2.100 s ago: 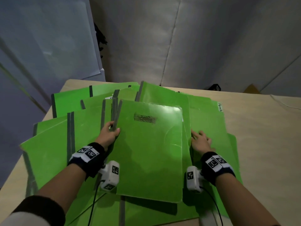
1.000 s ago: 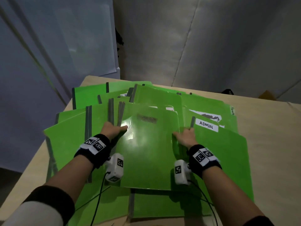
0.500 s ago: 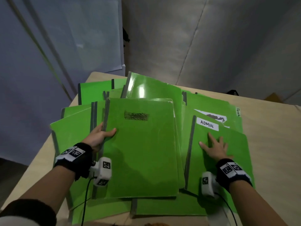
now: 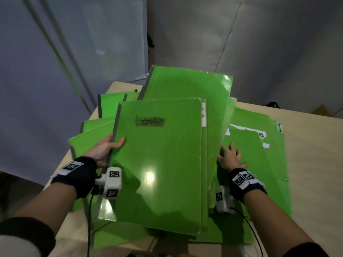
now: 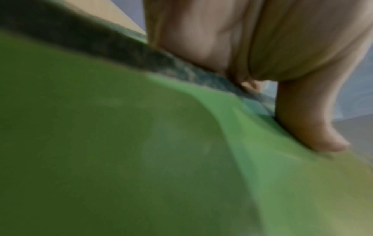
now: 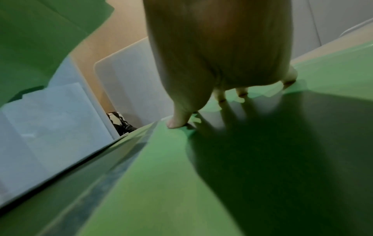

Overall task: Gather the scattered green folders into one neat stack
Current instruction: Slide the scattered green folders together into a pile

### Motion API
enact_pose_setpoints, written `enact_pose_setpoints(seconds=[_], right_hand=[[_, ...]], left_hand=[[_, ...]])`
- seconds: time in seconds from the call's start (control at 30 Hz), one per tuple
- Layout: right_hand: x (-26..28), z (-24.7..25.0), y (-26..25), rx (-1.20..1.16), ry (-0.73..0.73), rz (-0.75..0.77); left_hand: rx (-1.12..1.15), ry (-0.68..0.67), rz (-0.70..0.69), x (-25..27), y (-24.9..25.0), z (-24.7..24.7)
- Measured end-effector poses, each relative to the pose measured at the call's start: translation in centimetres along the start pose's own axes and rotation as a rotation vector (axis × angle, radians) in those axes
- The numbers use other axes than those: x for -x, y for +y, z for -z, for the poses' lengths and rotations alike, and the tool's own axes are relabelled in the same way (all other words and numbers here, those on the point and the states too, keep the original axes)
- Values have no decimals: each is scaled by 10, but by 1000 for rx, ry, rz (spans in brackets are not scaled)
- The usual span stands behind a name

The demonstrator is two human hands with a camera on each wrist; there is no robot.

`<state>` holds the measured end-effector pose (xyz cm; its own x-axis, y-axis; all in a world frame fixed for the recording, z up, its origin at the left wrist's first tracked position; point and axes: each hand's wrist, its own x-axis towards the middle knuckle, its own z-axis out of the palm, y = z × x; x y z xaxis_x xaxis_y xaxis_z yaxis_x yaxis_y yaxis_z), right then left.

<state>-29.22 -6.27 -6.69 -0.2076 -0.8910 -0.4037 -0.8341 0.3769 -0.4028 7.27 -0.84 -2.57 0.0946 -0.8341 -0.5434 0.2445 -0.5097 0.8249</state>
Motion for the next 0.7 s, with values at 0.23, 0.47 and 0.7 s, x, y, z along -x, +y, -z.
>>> enact_pose_setpoints(seconds=[0.23, 0.47, 0.7], right_hand=[[-1, 9, -16, -457, 56, -24], [-1, 34, 53, -67, 81, -350], [1, 29, 39, 12, 78, -373]], left_hand=[[-92, 58, 46, -7, -5, -23], [-414, 268, 49, -7, -23, -18], [-810, 420, 104, -12, -15, -25]])
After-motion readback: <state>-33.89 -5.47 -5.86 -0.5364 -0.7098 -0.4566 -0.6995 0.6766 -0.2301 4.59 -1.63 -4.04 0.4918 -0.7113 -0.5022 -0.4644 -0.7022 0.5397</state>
